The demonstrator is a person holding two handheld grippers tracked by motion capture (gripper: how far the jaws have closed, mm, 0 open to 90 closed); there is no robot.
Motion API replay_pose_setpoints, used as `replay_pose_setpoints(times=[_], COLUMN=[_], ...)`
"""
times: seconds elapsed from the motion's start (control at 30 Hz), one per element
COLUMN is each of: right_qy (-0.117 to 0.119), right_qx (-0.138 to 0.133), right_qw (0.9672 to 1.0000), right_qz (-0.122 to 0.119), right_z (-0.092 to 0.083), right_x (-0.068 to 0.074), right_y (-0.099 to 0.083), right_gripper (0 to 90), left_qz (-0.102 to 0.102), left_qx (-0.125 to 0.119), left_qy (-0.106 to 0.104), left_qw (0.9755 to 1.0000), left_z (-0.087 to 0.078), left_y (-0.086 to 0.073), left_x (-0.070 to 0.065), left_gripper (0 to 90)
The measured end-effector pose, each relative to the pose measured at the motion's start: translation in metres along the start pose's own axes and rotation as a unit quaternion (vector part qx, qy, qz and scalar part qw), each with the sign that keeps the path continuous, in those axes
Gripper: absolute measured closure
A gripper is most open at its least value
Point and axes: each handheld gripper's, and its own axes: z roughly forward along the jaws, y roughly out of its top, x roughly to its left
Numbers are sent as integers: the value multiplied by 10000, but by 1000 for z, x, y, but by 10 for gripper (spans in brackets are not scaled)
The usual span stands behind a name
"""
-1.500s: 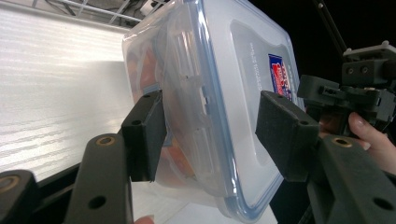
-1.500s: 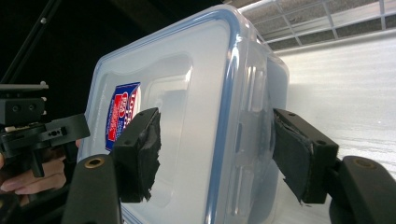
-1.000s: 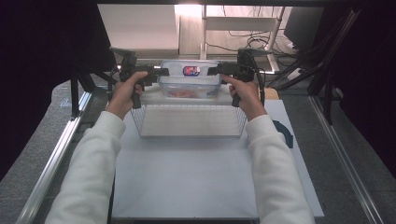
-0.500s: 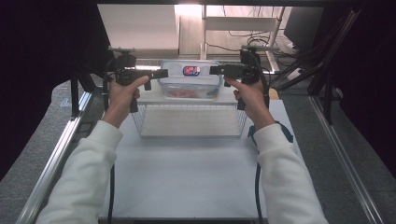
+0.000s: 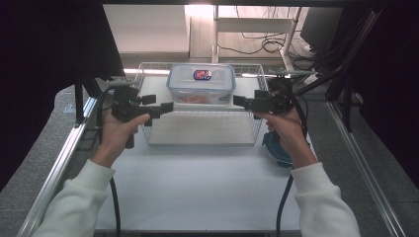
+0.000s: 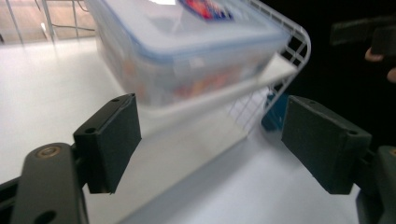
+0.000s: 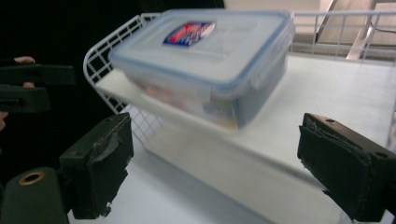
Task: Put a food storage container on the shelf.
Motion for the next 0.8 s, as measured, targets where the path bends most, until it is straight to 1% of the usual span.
replay_pose_setpoints(times=[0.07,0.13,0.17,0.2,0.27,0.3,0.33,0.37,0.43,0.5,0.53,0.57,0.6,0.67,0.73,0.8], right_qy=[-40,-32,-16,-6,-19,10,48,34,-27,-54,-69,-88,-84,-52,-21,-1], right_qx=[-48,-96,-116,-132,-130,-120,-103,-87,-61,-22,21,37,48,159,261,379], right_qw=[9998,9995,9994,9990,9988,9988,9987,9986,9984,9983,9982,9980,9980,9977,9974,9972], right_qz=[-168,-294,-340,-419,-467,-479,-501,-512,-559,-581,-600,-630,-622,-657,-677,-638], right_z=[-8,-16,-19,-23,-26,-28,-29,-30,-33,-33,-33,-32,-31,-30,-27,-24], right_x=[2,2,2,2,1,1,0,0,-1,-2,-1,-1,0,1,2,1], right_y=[-14,-29,-37,-47,-63,-71,-79,-87,-102,-115,-121,-127,-134,-148,-162,-173], right_gripper=[115,133,146,156,167,176,182,185,194,201,206,214,215,216,217,220], left_qz=[109,173,248,300,398,434,442,429,480,569,584,566,539,475,416,382], left_qx=[25,19,50,78,151,191,220,249,400,531,541,532,551,592,646,757], left_qy=[76,38,48,72,149,166,149,134,182,281,308,293,272,263,254,251], left_qw=[9999,9998,9997,9995,9990,9987,9987,9987,9979,9966,9964,9965,9967,9968,9967,9961], left_z=[-5,-10,-12,-13,-15,-16,-16,-16,-13,-10,-9,-8,-7,-6,-5,-3], left_y=[-13,-26,-35,-41,-56,-64,-72,-80,-95,-108,-114,-119,-124,-134,-143,-150], left_x=[-6,-11,-14,-16,-21,-23,-24,-25,-27,-28,-29,-29,-29,-28,-26,-24], left_gripper=[210,223,226,226,226,226,226,226,224,224,224,225,225,225,226,227])
